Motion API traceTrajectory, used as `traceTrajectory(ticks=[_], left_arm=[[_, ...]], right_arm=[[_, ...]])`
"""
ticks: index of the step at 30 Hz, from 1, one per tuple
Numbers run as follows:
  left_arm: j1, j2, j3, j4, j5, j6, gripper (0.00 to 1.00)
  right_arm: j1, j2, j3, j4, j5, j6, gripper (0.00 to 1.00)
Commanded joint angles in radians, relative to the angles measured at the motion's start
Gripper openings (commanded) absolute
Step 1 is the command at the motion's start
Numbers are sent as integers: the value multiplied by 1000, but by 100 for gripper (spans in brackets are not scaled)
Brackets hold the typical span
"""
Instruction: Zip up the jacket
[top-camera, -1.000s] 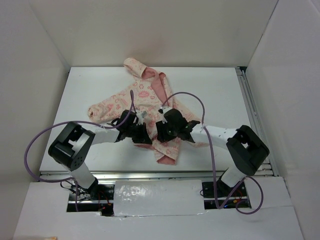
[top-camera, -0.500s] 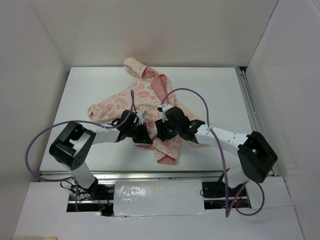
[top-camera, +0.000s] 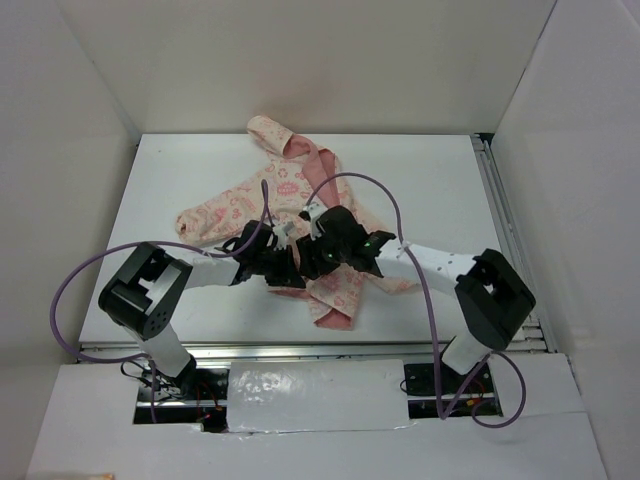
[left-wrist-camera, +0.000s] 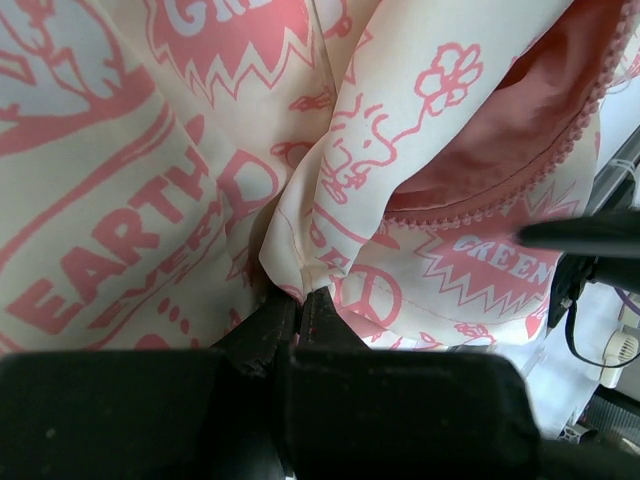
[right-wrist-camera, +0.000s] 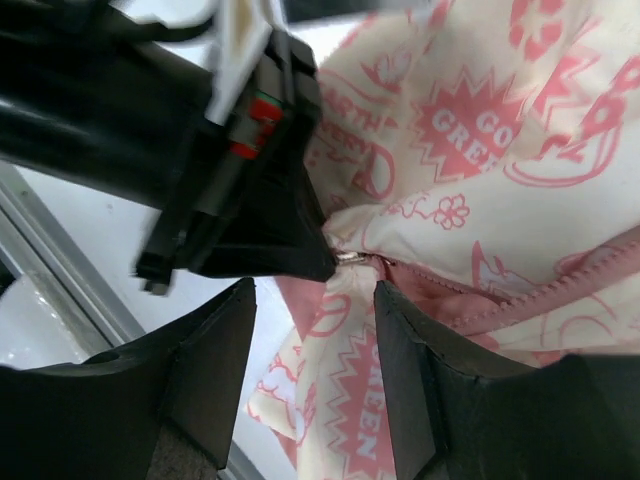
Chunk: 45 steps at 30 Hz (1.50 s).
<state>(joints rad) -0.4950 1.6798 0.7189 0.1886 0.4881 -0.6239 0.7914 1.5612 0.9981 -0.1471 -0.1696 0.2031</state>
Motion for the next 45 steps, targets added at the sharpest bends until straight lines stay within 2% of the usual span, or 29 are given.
traceTrajectory(ticks=[1, 8, 19, 29, 43, 45], left_arm=[[6, -15, -9, 48, 23, 38, 0], [10, -20, -22, 72, 44, 41, 0], [13, -12, -35, 114, 90, 58, 0], [12, -3, -27, 89, 66, 59, 0], [-2, 18, 7, 8, -35, 18, 0], [-5, 27, 17, -12, -46, 15, 0]], right_arm=[[-26, 48, 16, 41, -41, -8, 57], [-92, 92, -61, 60, -85, 15, 54], [-101, 174, -47, 101, -156, 7, 52], [-109, 227, -10, 127, -157, 19, 55], [-138, 315, 28, 141, -343, 82, 56], [-146, 318, 20, 187, -379, 94, 56]])
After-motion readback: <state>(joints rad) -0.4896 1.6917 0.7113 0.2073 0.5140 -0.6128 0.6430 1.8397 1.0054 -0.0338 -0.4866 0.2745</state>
